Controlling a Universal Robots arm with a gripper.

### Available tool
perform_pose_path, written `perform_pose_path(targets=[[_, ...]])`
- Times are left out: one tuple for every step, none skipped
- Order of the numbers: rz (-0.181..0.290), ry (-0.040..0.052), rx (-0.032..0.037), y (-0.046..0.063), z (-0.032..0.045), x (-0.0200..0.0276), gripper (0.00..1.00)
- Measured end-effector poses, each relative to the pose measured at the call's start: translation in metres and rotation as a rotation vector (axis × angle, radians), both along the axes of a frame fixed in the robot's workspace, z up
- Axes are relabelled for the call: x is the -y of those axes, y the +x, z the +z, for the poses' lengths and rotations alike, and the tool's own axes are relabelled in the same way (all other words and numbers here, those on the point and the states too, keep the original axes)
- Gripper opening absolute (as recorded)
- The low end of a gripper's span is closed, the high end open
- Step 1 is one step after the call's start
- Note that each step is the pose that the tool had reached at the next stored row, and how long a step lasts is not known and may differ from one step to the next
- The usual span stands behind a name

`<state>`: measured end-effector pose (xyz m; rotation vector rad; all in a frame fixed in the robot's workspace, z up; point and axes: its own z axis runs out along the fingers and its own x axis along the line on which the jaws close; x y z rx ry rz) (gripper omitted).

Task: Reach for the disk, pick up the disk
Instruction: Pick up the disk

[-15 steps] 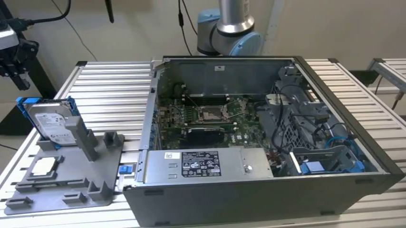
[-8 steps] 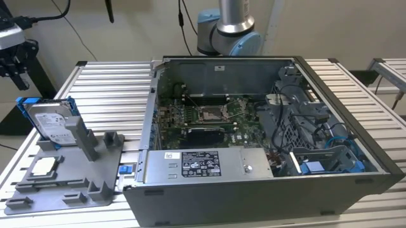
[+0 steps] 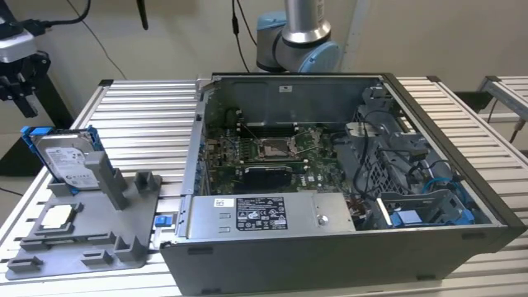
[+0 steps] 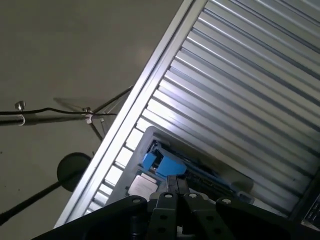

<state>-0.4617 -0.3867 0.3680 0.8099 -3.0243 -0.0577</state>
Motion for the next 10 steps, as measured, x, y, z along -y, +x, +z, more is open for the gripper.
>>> perform_pose_path(targets=[[0.014, 0.0, -0.0001, 0.0, 0.0, 0.0, 0.0], [0.026, -0.0001, 0.0, 0.0, 0.0, 0.0, 0.0], [0.04, -0.0001, 0.0, 0.0, 0.0, 0.0, 0.0], [0.052, -0.0001, 0.0, 0.0, 0.0, 0.0, 0.0], [0.065, -0.0001, 0.0, 0.0, 0.0, 0.0, 0.0], [0.078, -0.0001, 0.0, 0.0, 0.0, 0.0, 0.0], [0.092, -0.0001, 0.0, 0.0, 0.0, 0.0, 0.0], [0.105, -0.0001, 0.0, 0.0, 0.0, 0.0, 0.0], [0.119, -0.0001, 0.0, 0.0, 0.0, 0.0, 0.0], [0.133, -0.0001, 0.0, 0.0, 0.0, 0.0, 0.0]])
